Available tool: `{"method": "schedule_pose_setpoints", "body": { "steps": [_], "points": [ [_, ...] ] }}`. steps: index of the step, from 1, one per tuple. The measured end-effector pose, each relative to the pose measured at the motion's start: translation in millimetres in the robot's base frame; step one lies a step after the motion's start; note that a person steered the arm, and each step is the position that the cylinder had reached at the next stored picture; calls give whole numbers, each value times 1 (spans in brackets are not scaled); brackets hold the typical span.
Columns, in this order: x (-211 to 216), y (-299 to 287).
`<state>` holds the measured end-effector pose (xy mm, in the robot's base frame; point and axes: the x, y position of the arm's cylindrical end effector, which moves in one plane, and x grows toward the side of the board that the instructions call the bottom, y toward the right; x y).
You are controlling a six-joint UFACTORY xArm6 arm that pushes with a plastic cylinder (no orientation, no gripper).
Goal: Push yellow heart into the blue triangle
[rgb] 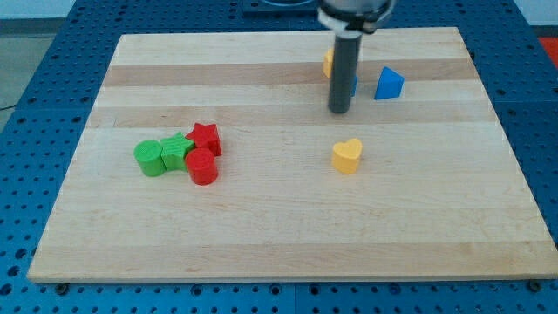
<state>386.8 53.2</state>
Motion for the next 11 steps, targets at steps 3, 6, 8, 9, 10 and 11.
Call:
{"method": "schedule_pose_setpoints", "body": {
  "steps": [3,6,8,9,10,11],
  "points": [
    [118,-3],
    [107,49],
    [130,18],
    [99,40],
    [70,43],
    [74,34]
  ]
}}
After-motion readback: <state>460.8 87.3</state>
